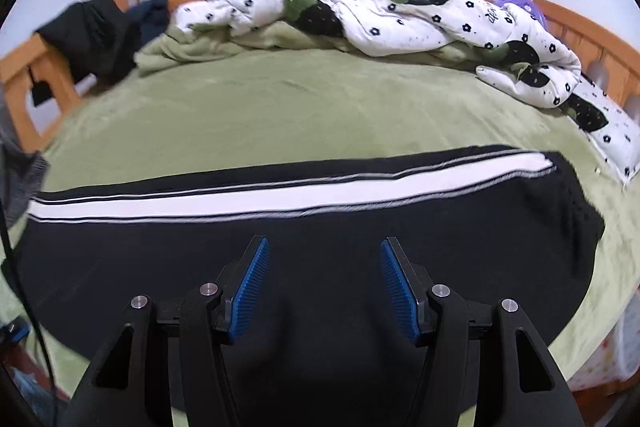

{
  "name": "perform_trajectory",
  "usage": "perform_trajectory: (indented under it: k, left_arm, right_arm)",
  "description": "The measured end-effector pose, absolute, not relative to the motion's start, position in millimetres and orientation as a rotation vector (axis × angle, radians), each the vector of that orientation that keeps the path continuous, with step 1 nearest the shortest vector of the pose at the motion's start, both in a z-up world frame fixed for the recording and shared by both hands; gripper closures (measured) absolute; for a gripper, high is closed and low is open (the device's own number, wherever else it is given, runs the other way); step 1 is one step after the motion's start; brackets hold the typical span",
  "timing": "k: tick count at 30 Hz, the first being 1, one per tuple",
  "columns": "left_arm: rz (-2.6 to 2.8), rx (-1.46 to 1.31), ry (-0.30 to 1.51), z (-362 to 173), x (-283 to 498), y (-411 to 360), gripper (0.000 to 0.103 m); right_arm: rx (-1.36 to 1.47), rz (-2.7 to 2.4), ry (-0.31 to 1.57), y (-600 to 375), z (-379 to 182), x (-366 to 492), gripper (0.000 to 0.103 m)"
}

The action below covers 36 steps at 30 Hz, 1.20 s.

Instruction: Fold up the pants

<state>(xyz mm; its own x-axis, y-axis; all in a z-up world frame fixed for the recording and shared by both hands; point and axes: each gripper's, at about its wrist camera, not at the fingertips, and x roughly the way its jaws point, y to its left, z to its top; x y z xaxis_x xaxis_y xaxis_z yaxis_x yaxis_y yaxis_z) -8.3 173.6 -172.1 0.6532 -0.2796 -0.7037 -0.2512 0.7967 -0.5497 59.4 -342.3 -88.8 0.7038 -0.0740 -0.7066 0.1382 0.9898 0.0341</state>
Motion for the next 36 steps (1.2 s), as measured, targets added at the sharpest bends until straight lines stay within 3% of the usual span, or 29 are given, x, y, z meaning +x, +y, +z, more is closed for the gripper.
perform_trajectory:
  k: [6,10,12,13,17,21,26,30,36]
  left_arm:
    - [0.080,-0.838,0.839,-180.2,27.1,215.0,0.047]
    - [0.197,-0.859,0.838,-184.8,52.4,235.0,0.056]
    - [0.265,-0.778,0.848,-177.3,62.8,232.1,0.073]
    - [0.302,-0.723,0.844,-171.7,63.1,229.3,0.091]
    - [0.352,-0.493,0.782,-129.0,67.3,197.5,0.093]
    - [0.292,-0.178,0.658,-61.2,67.9,110.7,0.093]
    - [0.040,0.044,0.607,-22.8,58.0,-28.1,0.093]
    - [-0.181,0.083,0.665,-45.7,52.6,-129.3,0.094]
    - [-0.392,0.039,0.870,-124.7,44.2,-236.0,0.094]
  right_arm:
    - [0.147,-0.120,0.817,-335.6,-105.5,41.5,0.046]
    - [0.150,-0.129,0.822,-341.5,-106.2,39.8,0.046]
    - [0.167,-0.132,0.819,-349.1,-104.9,36.1,0.046]
    - [0.177,-0.136,0.818,-353.8,-104.6,33.6,0.046]
    - [0.203,-0.157,0.810,-371.1,-103.9,23.8,0.046]
    - [0.188,-0.174,0.790,-386.9,-100.0,13.5,0.046]
    - [0.129,-0.225,0.735,-405.1,-91.2,-6.7,0.046]
    - [0.154,-0.266,0.696,-425.6,-84.0,-22.3,0.046]
    - [0.238,-0.336,0.654,-458.4,-75.7,-36.8,0.046]
